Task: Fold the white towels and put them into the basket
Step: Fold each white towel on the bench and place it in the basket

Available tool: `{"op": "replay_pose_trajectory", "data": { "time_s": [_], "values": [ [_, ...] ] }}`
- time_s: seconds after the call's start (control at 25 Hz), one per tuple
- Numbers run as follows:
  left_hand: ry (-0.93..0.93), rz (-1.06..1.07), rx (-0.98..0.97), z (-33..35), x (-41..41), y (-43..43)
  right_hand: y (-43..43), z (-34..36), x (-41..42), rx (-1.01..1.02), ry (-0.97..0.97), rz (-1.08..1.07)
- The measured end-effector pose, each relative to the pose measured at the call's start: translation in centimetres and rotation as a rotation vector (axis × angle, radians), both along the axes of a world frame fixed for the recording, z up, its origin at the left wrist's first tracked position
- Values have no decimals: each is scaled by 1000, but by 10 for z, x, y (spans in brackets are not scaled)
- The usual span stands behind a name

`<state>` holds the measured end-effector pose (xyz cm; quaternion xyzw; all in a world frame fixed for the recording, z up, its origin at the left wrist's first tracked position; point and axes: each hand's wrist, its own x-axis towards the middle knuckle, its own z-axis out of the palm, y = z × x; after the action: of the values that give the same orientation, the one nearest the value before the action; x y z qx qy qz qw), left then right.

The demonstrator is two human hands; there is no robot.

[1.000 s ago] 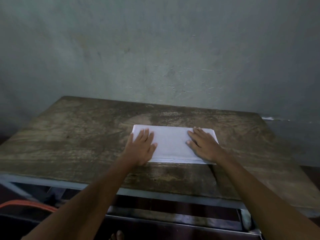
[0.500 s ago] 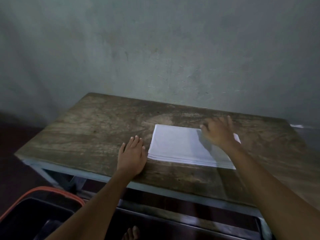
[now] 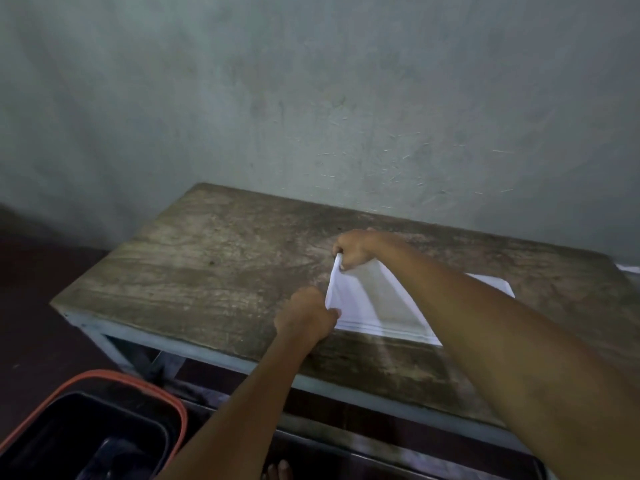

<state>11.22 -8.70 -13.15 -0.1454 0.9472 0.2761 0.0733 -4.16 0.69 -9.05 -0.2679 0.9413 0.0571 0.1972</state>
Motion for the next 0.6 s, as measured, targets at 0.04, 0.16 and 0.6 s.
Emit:
{"op": "replay_pose_trajectory", "data": {
  "time_s": [0.04,0.16,0.6],
  "values": [
    [-13,-16,41,2,-1,-2,-2,0,-2,-17,-28,0],
    [-40,-47,79,5,1,-5,-5,9,-2,-87,-60,16],
    [65,27,432,13,7,-3,34,67,6,-477,-209,-95]
  ]
}}
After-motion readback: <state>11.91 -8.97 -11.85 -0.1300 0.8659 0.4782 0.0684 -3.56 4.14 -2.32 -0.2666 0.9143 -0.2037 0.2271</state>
